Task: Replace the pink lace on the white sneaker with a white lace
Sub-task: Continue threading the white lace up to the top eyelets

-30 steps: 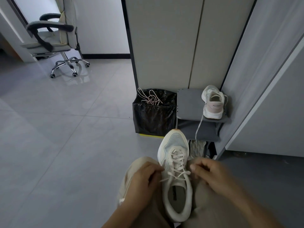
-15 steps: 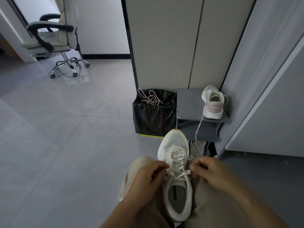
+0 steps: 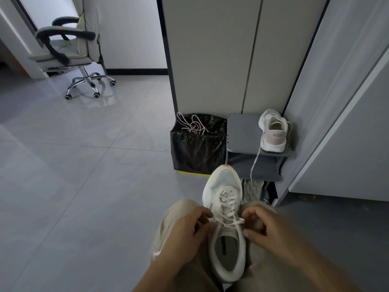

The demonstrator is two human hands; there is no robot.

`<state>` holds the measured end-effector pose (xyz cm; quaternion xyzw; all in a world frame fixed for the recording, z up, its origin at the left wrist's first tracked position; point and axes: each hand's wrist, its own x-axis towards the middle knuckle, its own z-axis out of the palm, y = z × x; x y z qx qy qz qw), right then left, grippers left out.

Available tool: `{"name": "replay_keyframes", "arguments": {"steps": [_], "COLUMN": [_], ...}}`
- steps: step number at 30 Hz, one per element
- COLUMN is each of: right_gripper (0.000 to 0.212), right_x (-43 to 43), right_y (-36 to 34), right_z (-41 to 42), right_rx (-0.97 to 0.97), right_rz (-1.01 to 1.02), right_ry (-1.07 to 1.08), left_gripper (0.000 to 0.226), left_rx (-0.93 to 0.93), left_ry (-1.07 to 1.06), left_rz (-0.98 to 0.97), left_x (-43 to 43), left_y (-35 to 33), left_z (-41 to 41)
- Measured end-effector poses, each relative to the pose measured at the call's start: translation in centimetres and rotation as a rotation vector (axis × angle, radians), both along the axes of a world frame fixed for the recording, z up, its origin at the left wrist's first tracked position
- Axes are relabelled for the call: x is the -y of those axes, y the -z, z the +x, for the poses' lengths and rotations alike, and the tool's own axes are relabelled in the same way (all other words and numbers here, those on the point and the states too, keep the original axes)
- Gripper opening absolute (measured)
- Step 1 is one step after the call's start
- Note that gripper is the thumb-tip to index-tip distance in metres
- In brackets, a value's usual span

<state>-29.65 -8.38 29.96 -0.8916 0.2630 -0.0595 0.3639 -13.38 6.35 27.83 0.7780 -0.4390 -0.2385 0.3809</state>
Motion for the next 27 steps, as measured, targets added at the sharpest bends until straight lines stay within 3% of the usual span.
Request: {"name": "replay_keyframes", "arguments": {"steps": [4,7,12,15,19,24,27], "right_gripper": [0.023,0.015,0.013,0.004,0.013,0.023,0.019], "right_x": [-0.3,-0.1,-0.6,-0.5,-0.5,0.1,0.2], "right_y": [-0.3,-0.3,0.3,0.4,0.0,-0.1,0.0], "right_z": [0.3,0.4,1.1,1.1,0.5,-1.0,-1.4], "right_rx": [-0.179,-0.209,-0.175,-0.082,-0.005,0.003,-0.047], "right_rz": [-0.105,-0.106,-0.323,-0.273,-0.192,-0.106,-0.113], "right_ry": [-0.079,-0.081,-0.071,-0.074,-0.043,-0.037,0.007], "left_gripper": [0.025,0.027,0.031,0.028,0.022,0.024,0.023], "left_rx": [-0.048,-0.077,-0.078,-0.073,-0.083,-0.091,-0.078], "left_ry": [-0.012,-0.049,-0.075,-0.124,-0.223,-0.248,-0.258], "left_rz": [0.036,0.024,0.007,-0.013,-0.073,-0.081,-0.056], "left_x": [-0.4,-0.7,-0.6,-0.8,-1.3,-2.0,-2.3], "left_y": [-0.7,-0.9,-1.0,-1.0,-0.9,-0.9,-0.7], "left_z": [-0.3,-0.3,-0.3,-0.5,-0.6,-0.3,-0.4]}}
